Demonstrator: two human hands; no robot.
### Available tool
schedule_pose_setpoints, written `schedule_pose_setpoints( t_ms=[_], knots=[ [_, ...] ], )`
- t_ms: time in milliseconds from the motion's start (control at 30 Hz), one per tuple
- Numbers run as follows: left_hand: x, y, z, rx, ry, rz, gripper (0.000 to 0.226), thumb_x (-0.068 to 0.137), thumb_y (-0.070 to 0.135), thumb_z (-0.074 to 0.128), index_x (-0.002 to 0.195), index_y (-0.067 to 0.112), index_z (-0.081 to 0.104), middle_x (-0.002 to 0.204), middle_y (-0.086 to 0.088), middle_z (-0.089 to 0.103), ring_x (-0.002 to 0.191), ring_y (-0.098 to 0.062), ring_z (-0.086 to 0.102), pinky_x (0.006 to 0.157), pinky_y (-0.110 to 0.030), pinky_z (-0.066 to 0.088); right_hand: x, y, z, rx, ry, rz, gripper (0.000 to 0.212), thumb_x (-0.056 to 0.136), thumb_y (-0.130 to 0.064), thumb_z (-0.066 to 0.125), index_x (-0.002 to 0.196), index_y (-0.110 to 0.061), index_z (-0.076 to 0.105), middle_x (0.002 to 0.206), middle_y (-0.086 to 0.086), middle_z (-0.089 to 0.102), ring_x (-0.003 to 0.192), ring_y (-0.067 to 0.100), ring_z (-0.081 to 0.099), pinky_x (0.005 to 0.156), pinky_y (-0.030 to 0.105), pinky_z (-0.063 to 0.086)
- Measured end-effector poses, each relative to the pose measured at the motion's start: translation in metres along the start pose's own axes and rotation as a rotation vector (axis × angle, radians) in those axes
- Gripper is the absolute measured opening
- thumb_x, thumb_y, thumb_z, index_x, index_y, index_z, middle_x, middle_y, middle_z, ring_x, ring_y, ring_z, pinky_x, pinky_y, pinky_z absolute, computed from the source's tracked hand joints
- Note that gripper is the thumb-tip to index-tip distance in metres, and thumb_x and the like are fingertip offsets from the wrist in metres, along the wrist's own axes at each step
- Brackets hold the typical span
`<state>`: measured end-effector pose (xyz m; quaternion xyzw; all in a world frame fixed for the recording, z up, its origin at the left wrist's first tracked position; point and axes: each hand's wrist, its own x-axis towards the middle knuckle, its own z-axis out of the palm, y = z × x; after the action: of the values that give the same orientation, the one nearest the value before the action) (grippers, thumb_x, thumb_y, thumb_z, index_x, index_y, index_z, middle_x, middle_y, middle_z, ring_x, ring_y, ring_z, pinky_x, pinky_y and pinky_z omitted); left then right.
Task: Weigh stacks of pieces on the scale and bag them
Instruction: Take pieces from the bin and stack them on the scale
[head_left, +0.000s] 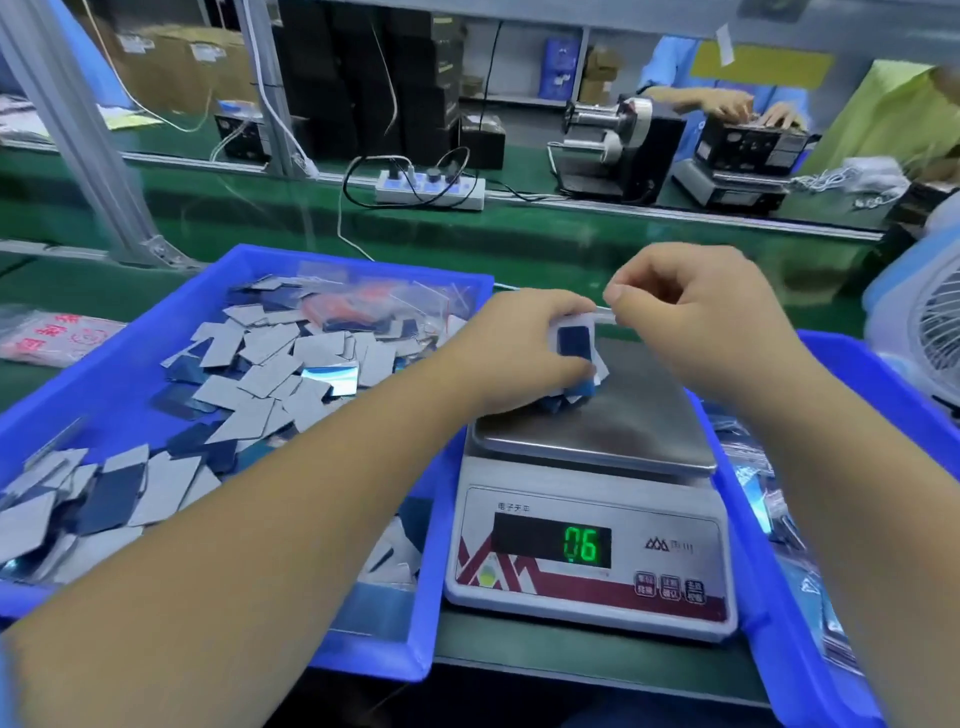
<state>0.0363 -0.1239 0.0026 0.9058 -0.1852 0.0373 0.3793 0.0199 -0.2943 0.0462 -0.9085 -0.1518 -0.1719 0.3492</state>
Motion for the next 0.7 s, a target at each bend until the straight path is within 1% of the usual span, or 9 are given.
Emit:
schedule_pose_setpoints(
  t_ms=[67, 167, 233, 333, 400, 467, 533, 600, 700],
  knots=[
    [-0.004, -0.001, 0.003, 0.075, -0.016, 0.070, 0.057, 0.084, 0.033, 0.072, 0.139, 0.028, 0.058, 0.137, 0.009, 0.061, 0.126, -0.006, 0.052, 0.101, -0.020, 0.039, -0.002, 0.009, 0.005, -0.048, 0.001, 0.033, 0.020, 0.087, -0.021, 0.062, 0.069, -0.028, 0.065, 0.059, -0.014, 0.059, 0.055, -0.002, 0.049, 0.050, 0.010, 0.032],
    [-0.002, -0.007, 0.007, 0.237, -0.050, 0.114, 0.048, 0.090, 0.050, 0.063, 0.130, 0.021, 0.063, 0.126, 0.003, 0.064, 0.126, -0.019, 0.046, 0.101, -0.031, 0.036, -0.002, 0.016, 0.009, -0.045, 0.006, 0.056, 0.020, 0.087, -0.021, 0.062, 0.069, -0.028, 0.065, 0.060, -0.014, 0.060, 0.054, -0.003, 0.049, 0.049, 0.007, 0.032],
    [0.000, -0.012, 0.008, 0.334, -0.078, 0.112, 0.049, 0.092, 0.059, 0.056, 0.129, 0.028, 0.063, 0.125, 0.010, 0.059, 0.126, -0.021, 0.036, 0.103, -0.040, 0.030, -0.002, 0.016, 0.011, -0.037, 0.002, 0.051, 0.021, 0.086, -0.020, 0.062, 0.067, -0.029, 0.065, 0.057, -0.017, 0.060, 0.054, -0.004, 0.050, 0.049, 0.007, 0.034],
    [-0.001, -0.017, 0.007, 0.219, -0.071, 0.100, 0.053, 0.089, 0.065, 0.045, 0.123, 0.031, 0.067, 0.126, 0.017, 0.055, 0.127, -0.017, 0.032, 0.107, -0.039, 0.025, -0.003, 0.015, 0.015, -0.045, -0.013, 0.038, 0.021, 0.085, -0.022, 0.062, 0.065, -0.029, 0.064, 0.056, -0.019, 0.061, 0.055, -0.003, 0.050, 0.049, 0.008, 0.034],
    [-0.003, -0.021, 0.003, 0.070, -0.008, 0.116, 0.047, 0.091, 0.055, 0.042, 0.114, 0.027, 0.071, 0.119, 0.014, 0.059, 0.124, -0.016, 0.039, 0.108, -0.035, 0.029, -0.003, 0.015, 0.016, -0.045, -0.019, 0.034, 0.020, 0.085, -0.022, 0.063, 0.066, -0.028, 0.065, 0.056, -0.014, 0.061, 0.054, -0.002, 0.050, 0.049, 0.008, 0.034],
    [-0.004, -0.024, -0.005, -0.105, 0.131, 0.115, 0.035, 0.094, 0.045, 0.047, 0.107, 0.026, 0.072, 0.108, 0.015, 0.062, 0.114, -0.004, 0.049, 0.099, -0.020, 0.035, -0.004, 0.016, 0.017, -0.033, -0.031, 0.041, 0.020, 0.086, -0.021, 0.063, 0.066, -0.027, 0.065, 0.055, -0.016, 0.061, 0.053, -0.003, 0.050, 0.050, 0.007, 0.036],
    [-0.005, -0.029, -0.015, -0.240, 0.277, 0.058, 0.028, 0.091, 0.038, 0.050, 0.096, 0.023, 0.073, 0.088, 0.020, 0.063, 0.085, 0.009, 0.055, 0.076, -0.006, 0.039, -0.005, 0.016, 0.018, -0.032, -0.044, 0.044, 0.021, 0.086, -0.020, 0.062, 0.066, -0.026, 0.065, 0.053, -0.022, 0.059, 0.052, -0.004, 0.051, 0.049, 0.006, 0.036],
    [-0.005, -0.036, -0.024, -0.290, 0.348, -0.053, 0.017, 0.089, 0.026, 0.053, 0.087, 0.030, 0.070, 0.065, 0.022, 0.057, 0.058, 0.003, 0.050, 0.054, -0.009, 0.039, -0.005, 0.016, 0.018, -0.035, -0.055, 0.048, 0.021, 0.086, -0.019, 0.062, 0.066, -0.025, 0.066, 0.052, -0.024, 0.058, 0.052, -0.005, 0.050, 0.048, 0.005, 0.035],
    [-0.005, -0.050, -0.037, -0.165, 0.272, -0.310, 0.022, 0.088, 0.014, 0.051, 0.085, 0.034, 0.061, 0.071, 0.015, 0.056, 0.057, -0.011, 0.050, 0.051, -0.022, 0.040, -0.005, 0.017, 0.019, -0.036, -0.074, 0.061, 0.019, 0.085, -0.020, 0.062, 0.068, -0.025, 0.066, 0.053, -0.023, 0.058, 0.052, -0.005, 0.049, 0.048, 0.005, 0.035]
  ],
)
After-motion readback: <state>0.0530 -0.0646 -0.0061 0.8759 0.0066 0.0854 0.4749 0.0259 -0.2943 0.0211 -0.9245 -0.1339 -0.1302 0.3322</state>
